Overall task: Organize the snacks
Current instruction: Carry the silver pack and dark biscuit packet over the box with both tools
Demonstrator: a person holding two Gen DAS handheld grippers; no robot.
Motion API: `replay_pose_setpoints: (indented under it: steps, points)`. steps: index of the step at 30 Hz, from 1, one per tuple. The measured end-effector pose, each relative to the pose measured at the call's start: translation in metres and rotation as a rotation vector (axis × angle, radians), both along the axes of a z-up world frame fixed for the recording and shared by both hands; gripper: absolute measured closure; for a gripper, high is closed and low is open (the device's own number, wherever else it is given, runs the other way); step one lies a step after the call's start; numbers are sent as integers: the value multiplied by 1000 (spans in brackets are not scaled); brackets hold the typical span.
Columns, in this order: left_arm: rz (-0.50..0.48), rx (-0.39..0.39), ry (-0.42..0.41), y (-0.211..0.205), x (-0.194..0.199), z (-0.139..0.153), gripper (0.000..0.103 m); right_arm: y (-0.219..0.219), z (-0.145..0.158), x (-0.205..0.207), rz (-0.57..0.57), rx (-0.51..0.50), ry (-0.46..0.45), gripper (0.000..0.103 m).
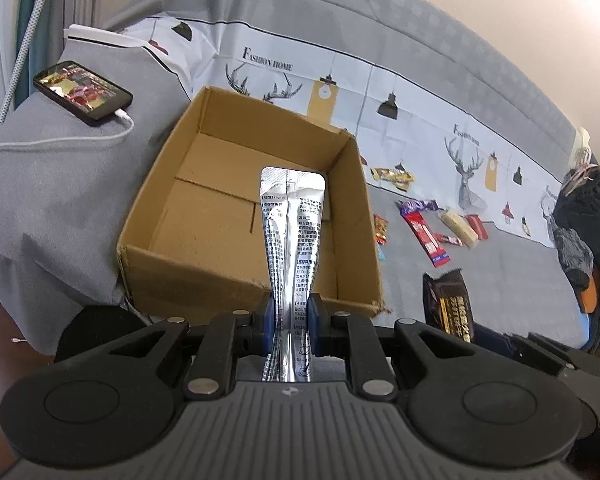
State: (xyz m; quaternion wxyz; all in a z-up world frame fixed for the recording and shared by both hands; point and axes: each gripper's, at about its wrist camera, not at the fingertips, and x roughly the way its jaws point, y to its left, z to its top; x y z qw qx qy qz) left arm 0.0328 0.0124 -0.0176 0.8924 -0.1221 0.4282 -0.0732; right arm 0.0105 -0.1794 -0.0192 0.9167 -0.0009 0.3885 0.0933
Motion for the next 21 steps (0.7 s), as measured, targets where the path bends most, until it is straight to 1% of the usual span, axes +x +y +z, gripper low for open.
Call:
replay_pose_setpoints:
  steps: [6,9,13,21]
  points:
    - [10,-8,5,6,26,2,85,5,0,18,-2,-5,-10,62]
    - [30,-13,-10,8,43,4,85,10,1,34,1,-3,-24,62]
    - [52,-18,-11,12,68,4,85,19,1,60,15,-9,-39,62]
    - [69,23,14,15,115,-10,85,33,-13,113,35,2,-20,62]
